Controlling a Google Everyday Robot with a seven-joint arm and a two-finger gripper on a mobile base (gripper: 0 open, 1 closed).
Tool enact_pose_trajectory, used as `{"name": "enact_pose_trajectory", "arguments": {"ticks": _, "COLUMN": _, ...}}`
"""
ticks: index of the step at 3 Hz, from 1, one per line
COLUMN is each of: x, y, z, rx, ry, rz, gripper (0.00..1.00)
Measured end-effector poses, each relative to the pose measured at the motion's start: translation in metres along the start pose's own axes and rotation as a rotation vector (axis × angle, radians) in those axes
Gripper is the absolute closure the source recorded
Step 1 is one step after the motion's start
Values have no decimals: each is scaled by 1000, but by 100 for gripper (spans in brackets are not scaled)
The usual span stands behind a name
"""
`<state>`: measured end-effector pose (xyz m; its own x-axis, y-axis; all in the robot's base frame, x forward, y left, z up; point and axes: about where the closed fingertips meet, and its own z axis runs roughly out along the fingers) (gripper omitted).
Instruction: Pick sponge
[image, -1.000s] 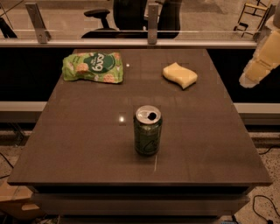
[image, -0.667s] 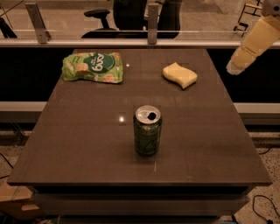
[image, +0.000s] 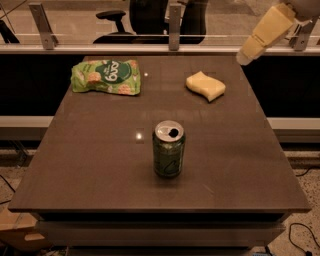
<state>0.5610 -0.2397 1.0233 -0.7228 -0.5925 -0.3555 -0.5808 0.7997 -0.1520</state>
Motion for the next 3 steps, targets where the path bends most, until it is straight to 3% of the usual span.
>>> {"name": "enact_pose_trajectory", "arguments": {"ticks": 2, "x": -31, "y": -10, "z": 35, "rx": 96, "ry": 112, "rz": 126, "gripper": 0}}
{"name": "enact_pose_trajectory", "arguments": {"ticks": 3, "x": -41, "y": -14, "z": 59, "rx": 114, "ry": 140, "rz": 172, "gripper": 0}}
